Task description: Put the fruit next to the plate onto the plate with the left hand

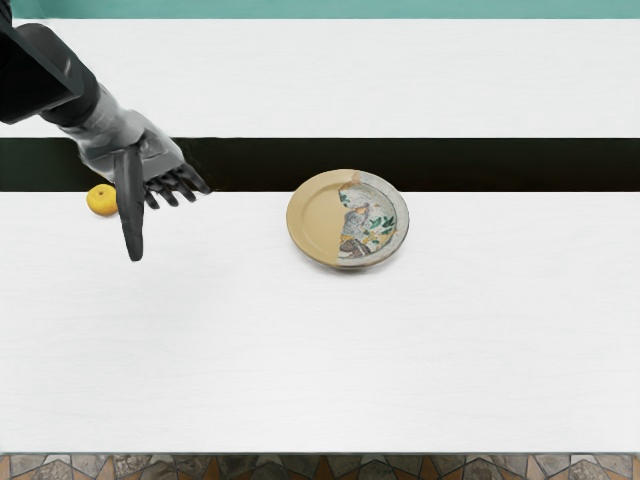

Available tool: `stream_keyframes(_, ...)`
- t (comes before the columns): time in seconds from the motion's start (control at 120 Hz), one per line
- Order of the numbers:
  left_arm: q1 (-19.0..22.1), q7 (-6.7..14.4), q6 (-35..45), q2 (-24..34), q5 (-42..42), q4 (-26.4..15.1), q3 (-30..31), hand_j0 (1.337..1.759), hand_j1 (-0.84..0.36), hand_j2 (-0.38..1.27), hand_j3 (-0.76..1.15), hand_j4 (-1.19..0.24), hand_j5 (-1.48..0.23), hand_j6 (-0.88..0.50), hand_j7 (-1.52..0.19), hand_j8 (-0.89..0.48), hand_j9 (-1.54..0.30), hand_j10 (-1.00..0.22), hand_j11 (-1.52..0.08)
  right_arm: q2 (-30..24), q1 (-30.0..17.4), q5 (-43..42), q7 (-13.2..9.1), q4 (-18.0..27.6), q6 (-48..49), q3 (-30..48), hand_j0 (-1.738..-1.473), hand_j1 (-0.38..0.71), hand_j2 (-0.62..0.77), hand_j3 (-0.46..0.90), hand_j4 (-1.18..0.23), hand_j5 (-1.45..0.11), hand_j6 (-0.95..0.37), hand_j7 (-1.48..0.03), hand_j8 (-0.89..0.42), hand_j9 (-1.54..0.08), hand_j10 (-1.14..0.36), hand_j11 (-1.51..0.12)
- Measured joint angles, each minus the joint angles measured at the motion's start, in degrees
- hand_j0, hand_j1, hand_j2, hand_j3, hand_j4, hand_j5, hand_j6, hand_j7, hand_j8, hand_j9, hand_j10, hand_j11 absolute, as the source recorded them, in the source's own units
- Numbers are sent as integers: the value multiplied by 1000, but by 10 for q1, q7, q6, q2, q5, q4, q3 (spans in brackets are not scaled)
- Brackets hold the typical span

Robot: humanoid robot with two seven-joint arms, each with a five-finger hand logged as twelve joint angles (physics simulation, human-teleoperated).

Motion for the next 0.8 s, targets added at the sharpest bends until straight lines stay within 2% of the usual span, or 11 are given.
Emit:
stream_keyframes(0.083, -37, -19, 4, -42, -48, 3, 111, 1658, 349, 0, 0, -1, 0, -1, 0, -1, 0, -1, 0, 0, 0, 0, 0, 0, 0, 0, -1658, -335, -2, 0, -12, -15, -12, -15, -12, -15, -12, -15)
stream_keyframes(0.167, -39, -34, 76, -93, -69, 1, 166, 1658, 349, 0, 0, -1, 0, -1, 0, -1, 0, 0, 0, 0, 0, 0, 0, 0, 0, 0, -1658, -335, -2, 0, -12, -15, -12, -15, -12, -15, -12, -15)
stream_keyframes(0.275, -33, -42, 179, -131, -80, -1, 190, 1658, 349, 0, 0, -1, 0, -1, 0, -1, 0, 0, 0, 0, 0, 0, 0, 0, 0, 0, -1658, -335, -2, 0, -12, -15, -12, -15, -12, -15, -12, -15)
stream_keyframes(0.35, -25, -44, 272, -190, -84, -1, 194, 1658, 349, 0, 0, -1, 0, -1, 0, -1, 0, -1, 0, 0, 0, 0, 0, 0, 0, 0, -1658, -335, -2, 0, -12, -15, -12, -15, -12, -15, -12, -15)
stream_keyframes(0.483, -17, -46, 371, -193, -83, 0, 182, 1658, 349, 0, 0, -1, 0, -1, 0, -1, 0, -1, 0, 0, 0, 0, 0, 0, 0, 0, -1658, -335, -2, 0, -12, -15, -12, -15, -12, -15, -12, -15)
stream_keyframes(0.575, -18, -47, 386, -192, -82, -1, 181, 1658, 349, 0, 0, -1, 0, -1, 0, -1, 0, -1, 0, 0, 0, 0, 0, 0, 0, 0, -1658, -335, -2, 0, -12, -15, -12, -15, -12, -15, -12, -15)
stream_keyframes(0.733, -17, -50, 325, -180, -78, 0, 207, 1658, 349, 0, 0, -1, 0, -1, 0, -1, 0, -1, 0, 0, 0, 0, 0, 0, 0, 0, -1658, -335, -2, 0, -12, -15, -12, -15, -12, -15, -12, -15)
stream_keyframes(0.8, 21, -64, 335, -170, -72, 9, 219, 1658, 349, 0, 0, -1, 0, -1, 0, -1, 0, 0, 0, 0, 0, 0, 0, 0, 0, 0, -1658, -335, -2, 0, -12, -15, -12, -15, -12, -15, -12, -15)
